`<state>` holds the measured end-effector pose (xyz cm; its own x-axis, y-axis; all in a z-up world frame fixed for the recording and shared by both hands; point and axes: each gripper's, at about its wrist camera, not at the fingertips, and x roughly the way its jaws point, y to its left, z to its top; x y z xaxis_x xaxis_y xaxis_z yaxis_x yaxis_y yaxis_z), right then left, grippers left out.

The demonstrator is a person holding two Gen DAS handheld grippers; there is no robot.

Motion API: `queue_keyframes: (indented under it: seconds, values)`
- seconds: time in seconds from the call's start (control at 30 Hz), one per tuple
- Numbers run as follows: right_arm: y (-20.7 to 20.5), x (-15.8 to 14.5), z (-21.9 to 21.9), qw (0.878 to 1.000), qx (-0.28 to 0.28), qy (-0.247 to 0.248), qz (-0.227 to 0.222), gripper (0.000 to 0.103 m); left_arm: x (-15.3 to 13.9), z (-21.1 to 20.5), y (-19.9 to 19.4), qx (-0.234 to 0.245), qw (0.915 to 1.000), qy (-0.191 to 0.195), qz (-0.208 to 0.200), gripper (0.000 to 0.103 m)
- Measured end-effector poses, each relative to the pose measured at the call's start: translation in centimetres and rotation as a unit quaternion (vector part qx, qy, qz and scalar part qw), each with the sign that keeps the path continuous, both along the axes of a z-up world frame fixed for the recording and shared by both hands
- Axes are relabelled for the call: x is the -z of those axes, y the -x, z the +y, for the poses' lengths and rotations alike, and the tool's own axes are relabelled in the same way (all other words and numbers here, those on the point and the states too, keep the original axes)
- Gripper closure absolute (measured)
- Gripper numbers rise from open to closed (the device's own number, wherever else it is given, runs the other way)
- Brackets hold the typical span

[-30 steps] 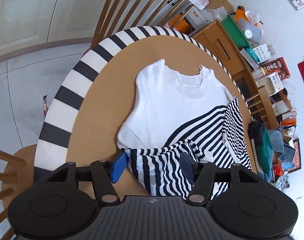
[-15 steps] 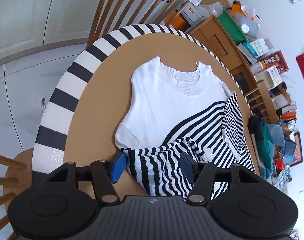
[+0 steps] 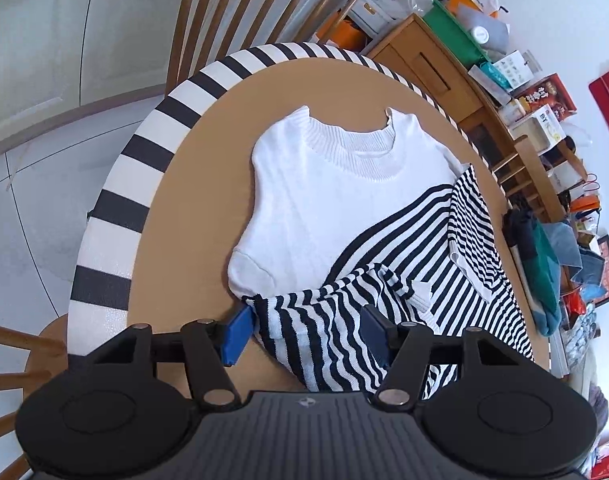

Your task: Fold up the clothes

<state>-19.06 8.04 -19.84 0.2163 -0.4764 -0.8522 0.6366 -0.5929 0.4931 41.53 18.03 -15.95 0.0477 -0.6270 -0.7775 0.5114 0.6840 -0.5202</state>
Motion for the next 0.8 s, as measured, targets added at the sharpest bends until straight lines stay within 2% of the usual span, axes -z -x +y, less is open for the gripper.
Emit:
queue_keyframes:
  seconds: [0.03,0.07,0.1,0.13,0.17,0.2,0.3,0.43,0.8]
  values:
    - [0.0,0.1,0.0,1.0,-0.005,-0.003,0.003,0.085,0.0,0.0,0.0,0.001,1.0,-0.002,-0.002,0.045]
    - [-0.1,0.2,-0.1,1.0,-0.009,-0.006,0.006,0.098,-0.1,0.0,0.0,0.001,1.0,-0.004,-0.003,0.047]
    - [0.1,0.3,0.0,1.0,-0.008,-0.004,0.001,0.101,-0.1,0.0,0.0,0.002,0.9999,-0.009,-0.007,0.05]
    - [0.2,0.5,0.1,1.0,-0.008,-0.003,-0.004,0.101,-0.1,0.1,0.0,0.002,0.9998,-0.015,-0.011,0.062]
    - [0.2,0.4,0.1,1.0,-0.012,-0.003,-0.002,0.101,0.2,0.1,-0.2,0.003,0.9998,-0.02,-0.003,0.086]
    - [0.1,0.3,0.1,1.0,-0.014,-0.003,0.001,0.101,0.5,0.2,-0.3,0.002,0.9998,-0.018,0.008,0.096]
    - [0.2,0.2,0.1,1.0,-0.014,-0.004,-0.003,0.1,1.3,0.7,-0.9,-0.004,0.9992,-0.009,0.038,0.096]
    - [0.3,0.3,0.1,1.0,-0.012,-0.003,-0.007,0.099,1.1,0.4,-0.5,0.002,0.9996,-0.016,0.025,0.096]
    - [0.6,0.6,0.1,1.0,-0.009,-0.001,-0.018,0.099,1.0,0.0,-0.6,0.007,0.9995,-0.022,0.022,0.096]
